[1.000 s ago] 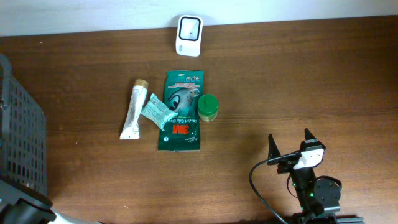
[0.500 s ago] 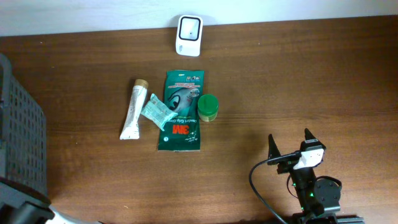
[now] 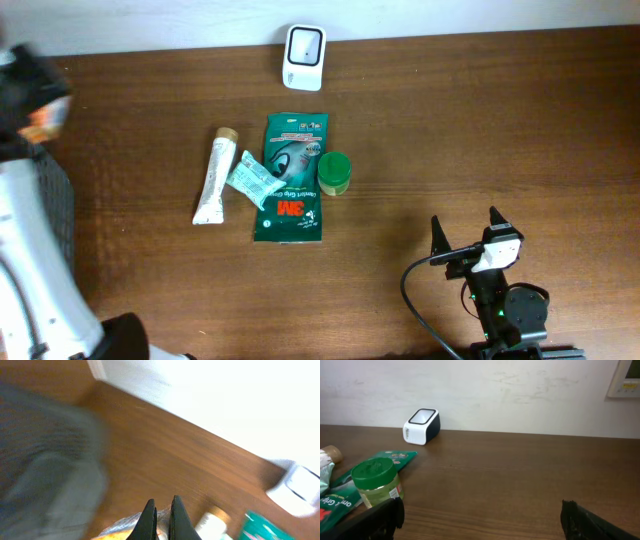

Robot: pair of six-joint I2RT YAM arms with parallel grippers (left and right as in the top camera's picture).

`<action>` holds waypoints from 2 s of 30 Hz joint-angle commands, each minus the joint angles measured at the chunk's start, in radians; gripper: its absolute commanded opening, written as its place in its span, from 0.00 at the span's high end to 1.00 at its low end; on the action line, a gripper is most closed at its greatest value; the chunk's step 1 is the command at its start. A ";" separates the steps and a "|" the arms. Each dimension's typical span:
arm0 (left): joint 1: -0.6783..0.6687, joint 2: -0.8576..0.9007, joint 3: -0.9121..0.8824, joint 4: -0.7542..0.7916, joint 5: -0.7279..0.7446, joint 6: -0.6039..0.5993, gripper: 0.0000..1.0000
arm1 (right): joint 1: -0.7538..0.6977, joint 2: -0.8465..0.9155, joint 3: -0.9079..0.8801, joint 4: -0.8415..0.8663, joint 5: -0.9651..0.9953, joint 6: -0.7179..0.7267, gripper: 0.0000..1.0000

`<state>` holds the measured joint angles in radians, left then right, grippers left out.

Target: Scan the item barcode

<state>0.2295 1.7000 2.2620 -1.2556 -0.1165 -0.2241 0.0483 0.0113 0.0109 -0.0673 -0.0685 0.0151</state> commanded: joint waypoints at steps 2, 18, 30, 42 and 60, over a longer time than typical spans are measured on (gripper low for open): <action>-0.344 0.106 -0.054 0.001 0.005 0.018 1.00 | -0.004 -0.008 -0.005 -0.006 0.002 0.000 0.02; -1.045 0.656 -0.054 0.356 0.000 0.309 1.00 | -0.004 -0.008 -0.005 -0.006 0.002 0.000 0.02; -0.926 0.543 0.086 0.200 0.149 0.309 0.52 | -0.004 -0.008 -0.005 -0.006 0.002 0.000 0.02; -0.927 0.546 0.082 0.087 0.383 0.352 1.00 | -0.004 -0.008 -0.005 -0.006 0.002 0.000 0.01; -0.544 0.449 0.313 -0.095 0.274 0.319 0.29 | -0.003 0.008 0.037 -0.008 -0.150 0.053 0.02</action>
<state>-0.4389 2.2250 2.5198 -1.3029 0.1631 0.0708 0.0483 0.0113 0.0113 -0.0631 -0.1379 0.0532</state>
